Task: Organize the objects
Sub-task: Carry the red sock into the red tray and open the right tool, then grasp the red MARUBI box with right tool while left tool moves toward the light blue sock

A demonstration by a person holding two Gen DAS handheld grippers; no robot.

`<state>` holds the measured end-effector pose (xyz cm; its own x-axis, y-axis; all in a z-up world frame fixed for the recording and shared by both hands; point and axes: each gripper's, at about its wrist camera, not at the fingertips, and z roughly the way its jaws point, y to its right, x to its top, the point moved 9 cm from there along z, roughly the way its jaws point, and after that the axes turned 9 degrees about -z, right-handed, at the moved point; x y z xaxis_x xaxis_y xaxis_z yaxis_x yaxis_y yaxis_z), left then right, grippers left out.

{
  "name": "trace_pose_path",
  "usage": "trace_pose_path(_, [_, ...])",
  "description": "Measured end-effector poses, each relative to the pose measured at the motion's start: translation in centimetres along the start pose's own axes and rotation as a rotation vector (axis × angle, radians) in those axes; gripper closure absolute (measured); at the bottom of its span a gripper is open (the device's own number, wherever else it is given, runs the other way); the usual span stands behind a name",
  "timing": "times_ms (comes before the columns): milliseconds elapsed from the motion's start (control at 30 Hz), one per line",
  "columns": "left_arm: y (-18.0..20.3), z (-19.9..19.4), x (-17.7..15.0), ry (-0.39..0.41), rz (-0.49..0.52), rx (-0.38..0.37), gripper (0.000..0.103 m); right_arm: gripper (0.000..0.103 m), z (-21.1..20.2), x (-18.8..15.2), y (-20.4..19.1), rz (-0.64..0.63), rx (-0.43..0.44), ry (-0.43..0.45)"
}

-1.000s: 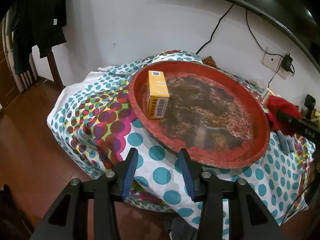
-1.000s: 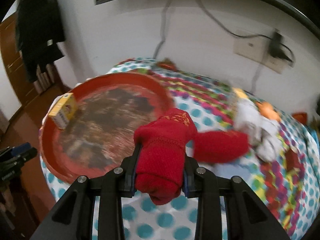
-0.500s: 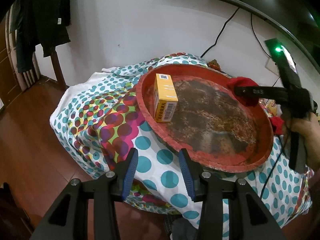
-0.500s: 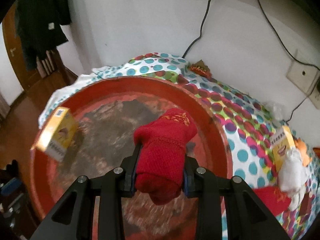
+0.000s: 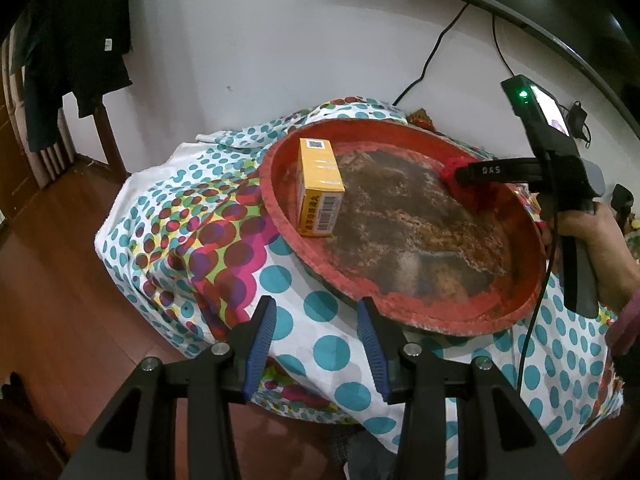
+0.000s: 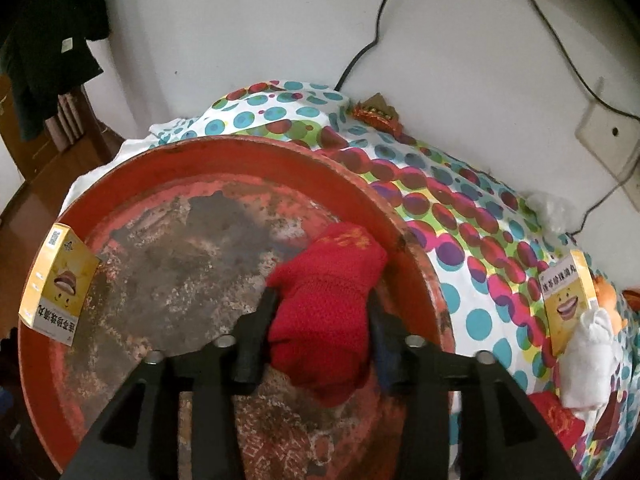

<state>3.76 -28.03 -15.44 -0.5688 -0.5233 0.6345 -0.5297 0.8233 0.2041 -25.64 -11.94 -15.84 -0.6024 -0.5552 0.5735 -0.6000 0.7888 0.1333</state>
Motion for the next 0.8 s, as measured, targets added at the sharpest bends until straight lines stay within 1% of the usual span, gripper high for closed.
trace_pose_path(167, [0.1, 0.0, 0.0, 0.0, -0.002, -0.008, 0.06, 0.034, -2.8, -0.3, 0.2, 0.014, -0.004, 0.055])
trace_pose_path(233, [0.1, -0.1, -0.1, 0.004, 0.003, -0.001, 0.06, 0.032, -4.6, -0.6, 0.1, 0.017, 0.011, 0.091])
trace_pose_path(400, [0.7, -0.2, -0.1, 0.009, 0.014, -0.009, 0.06, 0.031, -8.3, -2.7, 0.2, 0.028, 0.029, 0.152])
trace_pose_path(467, [1.0, -0.2, -0.3, 0.01, 0.027, -0.004, 0.06, 0.031, -9.6, -4.3, 0.8, 0.051, 0.021, 0.165])
trace_pose_path(600, [2.0, -0.5, -0.7, 0.016, 0.057, -0.009, 0.06, 0.031, -10.7, -7.8, 3.8, 0.118, -0.032, 0.155])
trace_pose_path(800, [3.9, -0.9, -1.3, 0.036, 0.134, -0.006, 0.06, 0.03, -11.2, -14.4, 11.9, 0.292, -0.156, 0.127])
